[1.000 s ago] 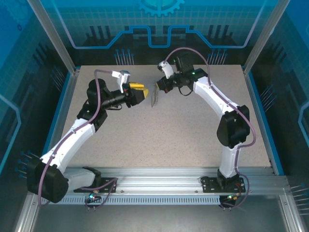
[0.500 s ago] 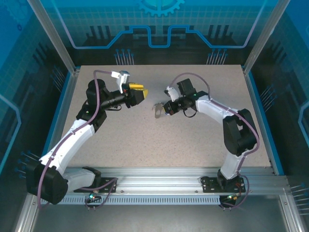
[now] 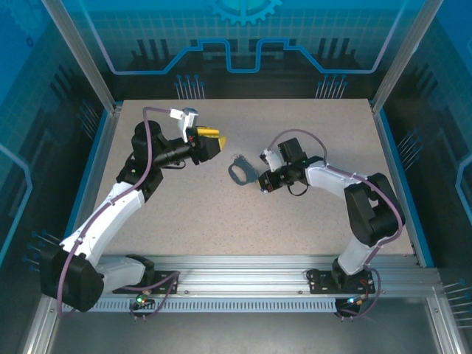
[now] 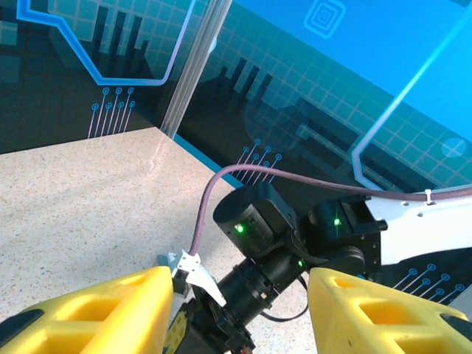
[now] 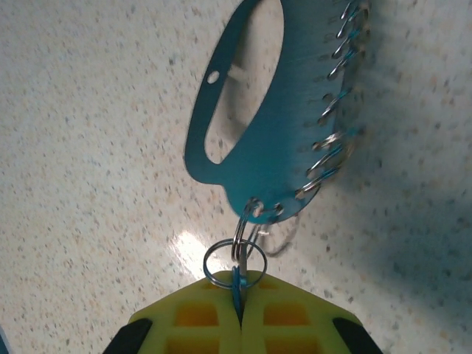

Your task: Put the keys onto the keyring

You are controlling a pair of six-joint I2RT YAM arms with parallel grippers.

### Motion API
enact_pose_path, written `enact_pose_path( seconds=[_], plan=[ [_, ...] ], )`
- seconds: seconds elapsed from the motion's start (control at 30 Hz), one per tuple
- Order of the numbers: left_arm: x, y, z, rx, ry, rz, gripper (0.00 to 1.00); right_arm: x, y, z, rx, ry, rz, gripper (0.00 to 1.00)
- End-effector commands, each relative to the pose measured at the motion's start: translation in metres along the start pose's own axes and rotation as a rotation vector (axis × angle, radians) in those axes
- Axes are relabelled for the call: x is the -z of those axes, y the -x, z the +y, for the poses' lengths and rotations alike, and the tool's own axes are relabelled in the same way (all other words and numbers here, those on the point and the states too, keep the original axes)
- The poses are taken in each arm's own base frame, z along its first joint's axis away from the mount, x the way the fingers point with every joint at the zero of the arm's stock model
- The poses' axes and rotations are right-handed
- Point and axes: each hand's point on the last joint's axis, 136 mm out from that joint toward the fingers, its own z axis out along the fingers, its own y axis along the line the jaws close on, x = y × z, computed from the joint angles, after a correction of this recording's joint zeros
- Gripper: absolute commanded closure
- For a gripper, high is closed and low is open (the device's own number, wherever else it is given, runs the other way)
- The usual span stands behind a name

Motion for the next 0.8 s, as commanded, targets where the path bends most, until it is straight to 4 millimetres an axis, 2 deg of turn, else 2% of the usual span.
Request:
enact_pose_path(
  seconds=[0.0,0.13,0.3,0.33,0.43,0.47,0.53,0.63,0.67,0.77],
  plan=[
    [0.003,0.0,-0.001,0.006,-0.005,-0.004,0.47,0.006,-0.004,0.008,-0.017,0.036,-0.032,1.0],
    [0.003,0.001,-0.001,0.005,-0.007,-0.004,0.47,-0.001,-0.024,0.01,-0.04,0.047,0.006,1.0],
    [0.003,0.0,-0.001,0.007,-0.008,-0.001,0.47,-0.009,-0.055,0.025,-0.053,0.083,0.078,1.0],
    [0.003,-0.001,-0.001,0.009,-0.008,0.001,0.47,-0.01,-0.06,0.029,-0.053,0.094,0.088,0.97],
    [0.003,-0.001,-0.001,0.009,-0.008,0.001,0.47,-0.002,-0.069,0.049,-0.053,0.172,0.093,0.74],
    [0.003,-0.002,-0.001,0.009,-0.006,0.003,0.47,0.004,-0.069,0.056,-0.051,0.204,0.081,0.64],
    [0.004,-0.003,0.0,0.01,-0.003,0.003,0.47,0.019,-0.065,0.064,-0.048,0.234,0.046,0.52],
    [0.003,-0.003,0.0,0.014,-0.001,0.004,0.47,0.047,-0.049,0.067,-0.054,0.239,-0.035,0.4],
    [0.003,-0.004,0.002,0.013,0.003,0.004,0.47,0.056,-0.042,0.065,-0.058,0.236,-0.067,0.28],
    [0.003,-0.003,0.003,0.009,0.015,0.001,0.44,0.083,-0.019,0.061,-0.062,0.217,-0.156,0.13]
  ],
)
